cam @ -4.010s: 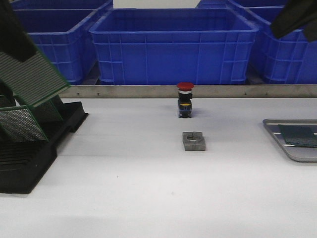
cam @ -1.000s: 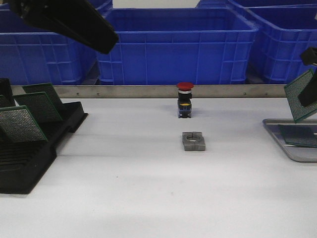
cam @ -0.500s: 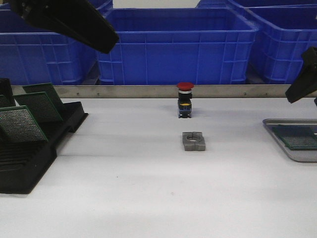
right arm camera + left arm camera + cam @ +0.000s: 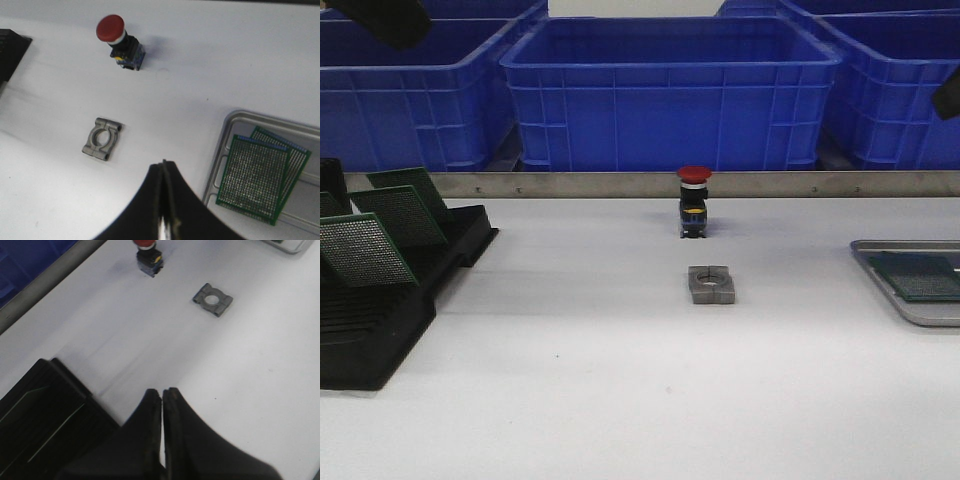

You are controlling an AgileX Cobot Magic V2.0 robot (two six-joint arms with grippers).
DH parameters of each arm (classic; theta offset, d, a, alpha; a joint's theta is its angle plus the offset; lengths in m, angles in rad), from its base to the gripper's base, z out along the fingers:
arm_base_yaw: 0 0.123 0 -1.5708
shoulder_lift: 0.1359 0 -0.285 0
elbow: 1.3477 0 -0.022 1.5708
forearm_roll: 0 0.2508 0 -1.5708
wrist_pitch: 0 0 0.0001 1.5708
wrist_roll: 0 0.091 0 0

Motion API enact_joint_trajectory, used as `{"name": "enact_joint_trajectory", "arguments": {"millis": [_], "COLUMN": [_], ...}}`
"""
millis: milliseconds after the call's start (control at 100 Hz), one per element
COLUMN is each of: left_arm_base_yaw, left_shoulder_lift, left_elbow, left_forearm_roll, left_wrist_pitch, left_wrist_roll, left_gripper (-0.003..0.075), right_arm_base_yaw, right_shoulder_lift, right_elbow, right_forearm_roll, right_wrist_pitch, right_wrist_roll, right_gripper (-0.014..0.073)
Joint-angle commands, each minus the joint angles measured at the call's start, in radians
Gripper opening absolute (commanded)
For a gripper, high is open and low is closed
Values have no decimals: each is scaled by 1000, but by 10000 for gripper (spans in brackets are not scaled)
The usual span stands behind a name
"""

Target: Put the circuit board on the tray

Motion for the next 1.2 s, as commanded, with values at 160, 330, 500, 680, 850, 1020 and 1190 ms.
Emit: {"name": "enact_joint_trajectory", "arguments": {"millis": [160,330,500,680,850,1020,1190], "left_arm_base_yaw": [3,3,3,3,3,3,3], "left_shoulder_lift": [-157,-281,-430,-632,-832,-1044,-1230], "left_elbow": [58,152,284,451,598,729,823], "left_forearm_roll": [167,301,319,315,313,313,313], "left_wrist_pitch": [-243,-322,-411,-511,-549,-557,-562], "left_wrist_roll": [-340,-488,-514,-514,-514,-514,-514], "left_gripper": [-20,-20,-20,-20,-20,-20,-20], "right_arm_base_yaw": [84,161,192,192,192,192,192], "right_shoulder_lift": [-210,-343,-495,-680,-864,-1064,-1260], "right_elbow": [23,117,224,348,480,602,691], "right_forearm_roll": [37,37,37,37,45,45,45], "right_wrist_pitch": [-128,-256,-354,-433,-438,-454,-463], "right_wrist_roll": [-50,-57,-57,-110,-110,-110,-110], "right_gripper": [-61,-61,-61,-61,-61,-61,-61]}}
